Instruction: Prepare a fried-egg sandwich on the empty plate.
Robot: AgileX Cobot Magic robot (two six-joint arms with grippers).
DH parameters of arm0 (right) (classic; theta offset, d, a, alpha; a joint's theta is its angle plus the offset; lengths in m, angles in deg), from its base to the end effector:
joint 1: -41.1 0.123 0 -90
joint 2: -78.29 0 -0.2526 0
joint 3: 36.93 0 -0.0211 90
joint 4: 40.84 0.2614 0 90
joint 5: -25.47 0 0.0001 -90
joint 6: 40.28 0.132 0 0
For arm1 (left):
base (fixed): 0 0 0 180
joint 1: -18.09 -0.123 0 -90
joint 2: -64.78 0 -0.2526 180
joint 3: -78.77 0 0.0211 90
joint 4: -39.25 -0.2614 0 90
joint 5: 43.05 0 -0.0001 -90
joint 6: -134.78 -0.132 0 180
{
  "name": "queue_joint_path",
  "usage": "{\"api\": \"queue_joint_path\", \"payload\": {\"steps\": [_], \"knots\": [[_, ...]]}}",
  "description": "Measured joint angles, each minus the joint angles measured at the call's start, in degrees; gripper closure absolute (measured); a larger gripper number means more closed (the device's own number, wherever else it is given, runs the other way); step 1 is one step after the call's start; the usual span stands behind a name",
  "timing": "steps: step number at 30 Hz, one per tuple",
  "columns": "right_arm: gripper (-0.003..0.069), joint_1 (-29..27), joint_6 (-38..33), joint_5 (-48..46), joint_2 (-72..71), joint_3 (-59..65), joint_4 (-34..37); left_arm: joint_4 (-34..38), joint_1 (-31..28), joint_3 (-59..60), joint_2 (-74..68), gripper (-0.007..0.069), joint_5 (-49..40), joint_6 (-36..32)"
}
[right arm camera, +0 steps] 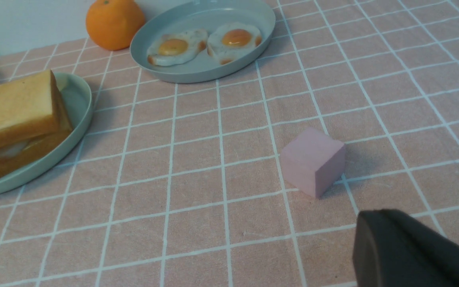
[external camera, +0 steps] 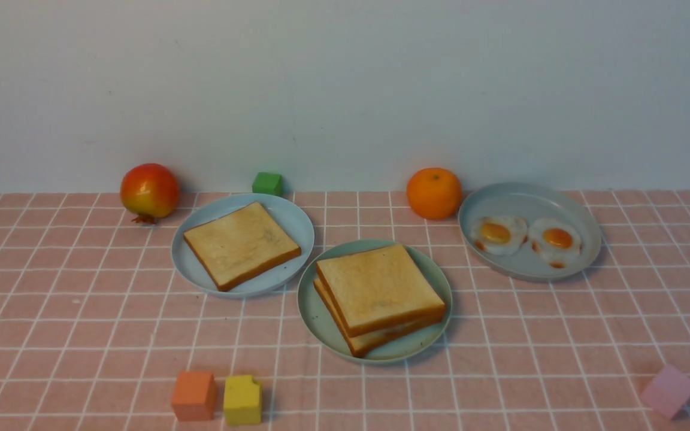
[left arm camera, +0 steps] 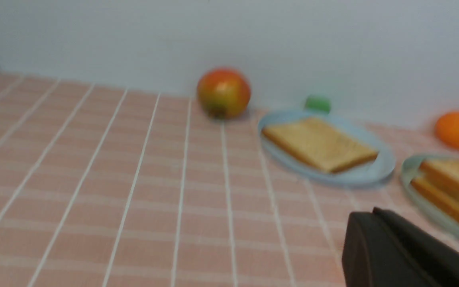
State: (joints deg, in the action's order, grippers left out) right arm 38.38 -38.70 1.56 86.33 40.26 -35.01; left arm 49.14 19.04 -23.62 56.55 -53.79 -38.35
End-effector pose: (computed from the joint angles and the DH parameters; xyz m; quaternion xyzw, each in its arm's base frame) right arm 0.1334 -0.0009 0.1580 0.0564 0.8122 0.0380 0.5794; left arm 0.1402 -0.0066 0.1843 -0.0909 0.7400 -0.1134 0.6567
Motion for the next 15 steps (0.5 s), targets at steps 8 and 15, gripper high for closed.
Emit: {"api": "queue_joint_path", "payload": {"steps": [8, 15], "knots": [[0.0648, 0.0, 0.0, 0.02, 0.0, 0.0, 0.0, -3.93, -0.65, -0.18, 0.0, 0.0612, -9.27, 7.52], [0.0648, 0.0, 0.0, 0.02, 0.0, 0.0, 0.0, -3.93, -0.62, -0.18, 0.0, 0.0612, -9.28, 7.74]]}}
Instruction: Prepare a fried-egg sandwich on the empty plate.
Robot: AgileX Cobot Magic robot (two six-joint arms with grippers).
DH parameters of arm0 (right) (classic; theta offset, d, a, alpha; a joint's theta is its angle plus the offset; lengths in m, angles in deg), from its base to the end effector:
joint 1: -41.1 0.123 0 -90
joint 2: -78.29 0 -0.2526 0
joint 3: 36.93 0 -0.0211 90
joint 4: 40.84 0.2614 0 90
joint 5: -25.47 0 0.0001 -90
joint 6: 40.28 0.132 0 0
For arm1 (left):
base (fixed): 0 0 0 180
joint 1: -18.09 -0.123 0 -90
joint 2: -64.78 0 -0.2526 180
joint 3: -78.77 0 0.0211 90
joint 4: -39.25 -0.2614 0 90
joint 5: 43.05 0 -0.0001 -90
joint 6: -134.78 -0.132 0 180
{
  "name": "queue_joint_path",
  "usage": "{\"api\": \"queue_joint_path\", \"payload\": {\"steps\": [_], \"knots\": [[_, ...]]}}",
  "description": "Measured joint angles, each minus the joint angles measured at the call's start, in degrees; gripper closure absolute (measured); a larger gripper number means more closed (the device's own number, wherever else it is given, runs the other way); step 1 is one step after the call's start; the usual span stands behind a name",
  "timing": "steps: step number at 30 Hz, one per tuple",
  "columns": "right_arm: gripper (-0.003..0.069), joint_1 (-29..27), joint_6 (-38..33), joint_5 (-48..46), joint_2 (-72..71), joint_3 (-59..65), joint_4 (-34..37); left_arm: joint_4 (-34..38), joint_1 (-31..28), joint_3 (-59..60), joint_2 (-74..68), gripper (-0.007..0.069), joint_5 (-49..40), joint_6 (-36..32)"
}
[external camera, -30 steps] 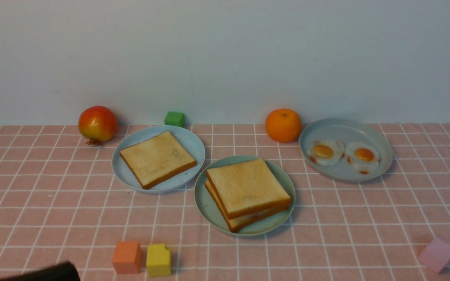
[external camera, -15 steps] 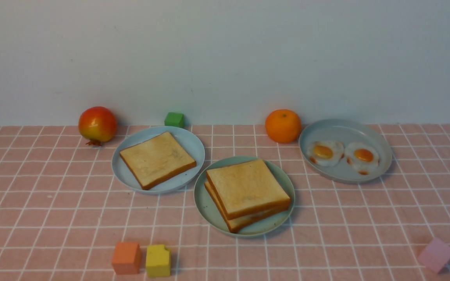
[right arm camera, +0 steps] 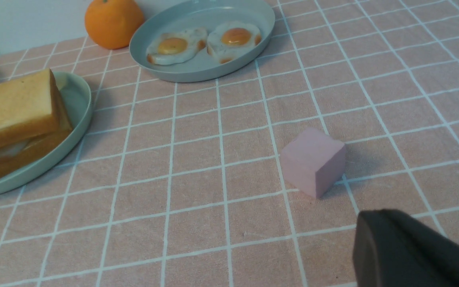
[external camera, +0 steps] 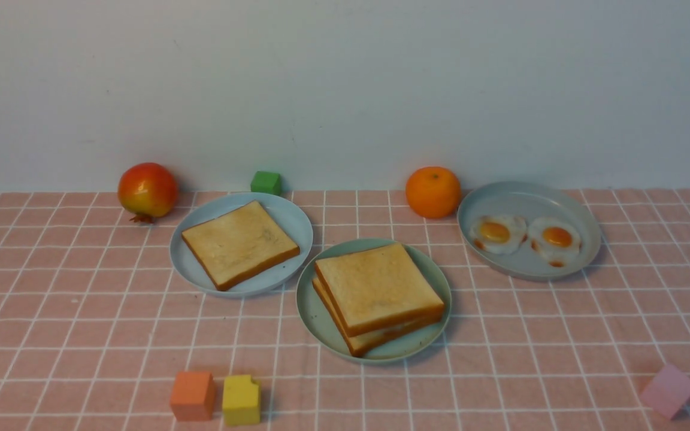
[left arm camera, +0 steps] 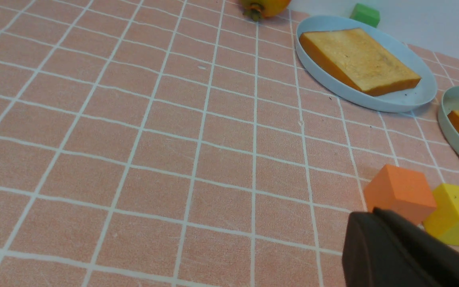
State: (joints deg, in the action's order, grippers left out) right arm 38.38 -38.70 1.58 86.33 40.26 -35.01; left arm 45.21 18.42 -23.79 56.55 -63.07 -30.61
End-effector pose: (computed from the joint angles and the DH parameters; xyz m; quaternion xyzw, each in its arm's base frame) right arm 0.1334 -0.0009 0.1580 0.0564 0.8121 0.0380 0.5795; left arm 0.1361 -0.0055 0.1644 -0.1269 0.7863 -0.1217 0.5924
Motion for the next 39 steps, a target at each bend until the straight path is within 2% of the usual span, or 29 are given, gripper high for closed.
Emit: {"api": "queue_joint_path", "payload": {"steps": [39], "knots": [[0.0621, 0.0, 0.0, 0.06, 0.0, 0.0, 0.05, -0.02, 0.0, 0.0, 0.0, 0.0612, -0.11, 0.0]]}}
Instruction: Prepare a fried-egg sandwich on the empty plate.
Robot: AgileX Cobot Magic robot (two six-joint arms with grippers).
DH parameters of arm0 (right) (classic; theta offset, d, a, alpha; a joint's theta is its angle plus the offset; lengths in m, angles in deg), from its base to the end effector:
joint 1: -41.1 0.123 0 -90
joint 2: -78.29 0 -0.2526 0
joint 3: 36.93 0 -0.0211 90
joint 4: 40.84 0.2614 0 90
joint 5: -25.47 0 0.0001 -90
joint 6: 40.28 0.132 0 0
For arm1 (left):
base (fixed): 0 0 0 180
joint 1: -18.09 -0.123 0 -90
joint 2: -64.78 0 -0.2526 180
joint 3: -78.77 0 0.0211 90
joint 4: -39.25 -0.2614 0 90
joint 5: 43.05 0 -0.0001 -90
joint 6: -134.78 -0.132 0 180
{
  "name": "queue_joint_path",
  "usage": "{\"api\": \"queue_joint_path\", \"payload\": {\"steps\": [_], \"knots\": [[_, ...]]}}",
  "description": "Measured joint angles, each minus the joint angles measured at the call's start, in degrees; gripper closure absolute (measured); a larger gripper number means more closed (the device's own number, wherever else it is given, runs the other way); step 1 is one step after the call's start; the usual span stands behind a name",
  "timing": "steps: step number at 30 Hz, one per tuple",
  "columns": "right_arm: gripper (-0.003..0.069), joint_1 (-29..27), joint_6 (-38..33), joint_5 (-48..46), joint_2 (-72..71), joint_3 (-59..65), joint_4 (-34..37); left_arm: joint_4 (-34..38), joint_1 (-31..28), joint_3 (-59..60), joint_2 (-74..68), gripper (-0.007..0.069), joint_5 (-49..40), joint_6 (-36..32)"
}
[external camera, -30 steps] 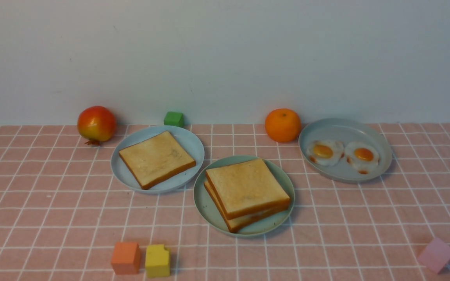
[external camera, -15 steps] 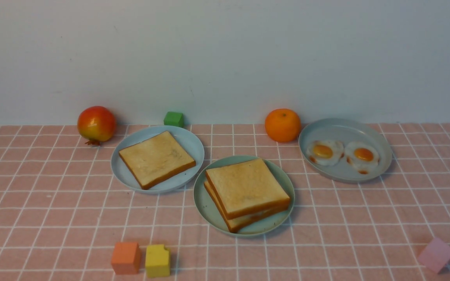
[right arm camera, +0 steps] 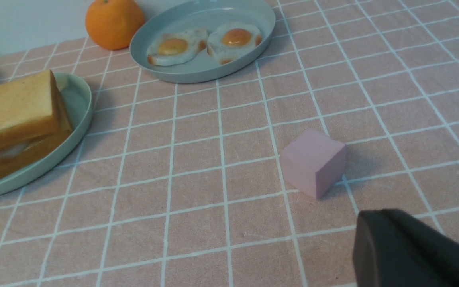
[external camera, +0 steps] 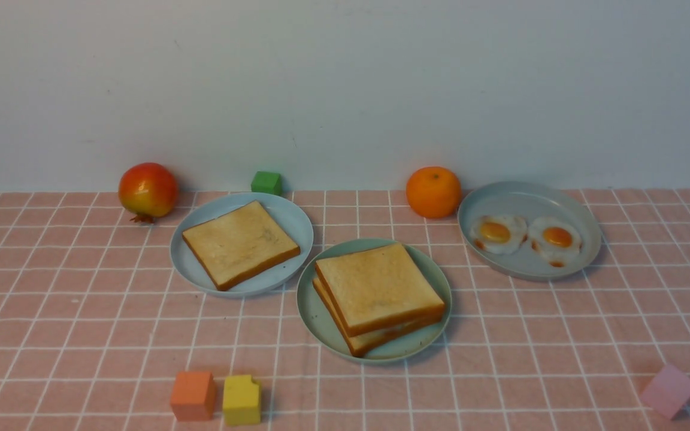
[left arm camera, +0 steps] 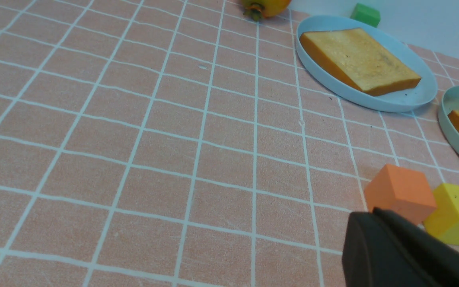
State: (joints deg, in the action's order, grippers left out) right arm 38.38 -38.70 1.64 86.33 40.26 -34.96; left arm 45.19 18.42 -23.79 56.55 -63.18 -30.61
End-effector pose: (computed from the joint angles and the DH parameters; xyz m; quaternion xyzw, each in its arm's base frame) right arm 0.1334 -0.0009 0.1582 0.0567 0.8118 0.0383 0.5799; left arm 0.1360 -0.0055 0.1641 -0.1268 0.7869 -0.1215 0.5916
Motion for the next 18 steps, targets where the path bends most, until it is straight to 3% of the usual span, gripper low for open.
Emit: {"api": "queue_joint_path", "payload": {"steps": [18], "knots": [[0.0594, 0.0, 0.0, 0.07, 0.0, 0.0, 0.0, -0.1, 0.0, -0.06, 0.0, 0.0612, -0.12, 0.0]]}}
